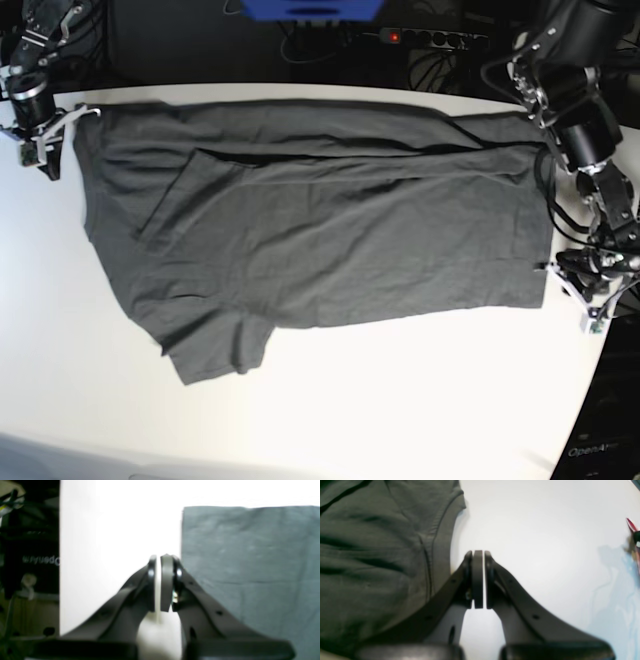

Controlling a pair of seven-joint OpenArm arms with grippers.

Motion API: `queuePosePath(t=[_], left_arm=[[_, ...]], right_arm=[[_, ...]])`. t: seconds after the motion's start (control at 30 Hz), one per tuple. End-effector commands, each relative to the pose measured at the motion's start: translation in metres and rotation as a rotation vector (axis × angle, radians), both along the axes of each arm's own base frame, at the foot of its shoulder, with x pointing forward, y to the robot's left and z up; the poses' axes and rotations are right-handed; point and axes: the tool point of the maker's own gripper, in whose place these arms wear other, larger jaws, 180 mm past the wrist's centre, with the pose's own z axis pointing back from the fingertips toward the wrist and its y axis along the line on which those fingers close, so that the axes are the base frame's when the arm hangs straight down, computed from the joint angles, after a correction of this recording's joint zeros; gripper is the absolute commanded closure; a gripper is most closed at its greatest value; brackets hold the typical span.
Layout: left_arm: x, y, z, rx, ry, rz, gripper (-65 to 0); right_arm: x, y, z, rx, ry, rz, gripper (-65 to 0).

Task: Fold the T-shirt properly
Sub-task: 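Grasp the shirt's hem corner with the left gripper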

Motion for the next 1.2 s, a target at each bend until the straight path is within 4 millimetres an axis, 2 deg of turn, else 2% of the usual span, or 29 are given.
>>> queuePosePath(t=[0.0,0.07,0.3,0.37,0.63,0.73,1.03,1.17], left_arm=[[0.013,0.009,0.023,0.025,-0.059,0.002,-3.9],[0.013,0.009,0.022,0.021,-0.060,0.002,-8.1],[0.014,0.010,0.024,0.030,-0.060,0.003,-35.2],[0.014,0.010,0.024,0.030,-0.060,0.003,-39.6],[0.016,0.009,0.024,0.014,-0.071,0.005,-39.2],[0.028,0.006,0.034,0.004,-0.099,0.001,-39.5],[0.050,-0.012,0.013,-0.121,-0.063,0.002,-39.5],[0.052,-0.017,0.001,-0.164,-0.048,0.004,-39.5]], right_arm=[[0.005,-0.006,0.012,-0.014,-0.043,0.005,-1.5],[0.005,-0.006,0.010,-0.010,-0.041,0.002,-1.5],[0.003,-0.006,0.010,-0.010,-0.038,0.002,-1.5],[0.003,-0.006,0.010,-0.010,-0.038,0.002,-1.5],[0.003,-0.006,0.009,-0.010,-0.036,0.002,-1.5],[0.002,-0.006,0.009,-0.010,-0.035,0.002,-1.5],[0.001,-0.006,0.008,-0.010,-0.032,0.002,-1.5],[0.001,-0.006,0.008,-0.010,-0.032,0.002,-1.5]])
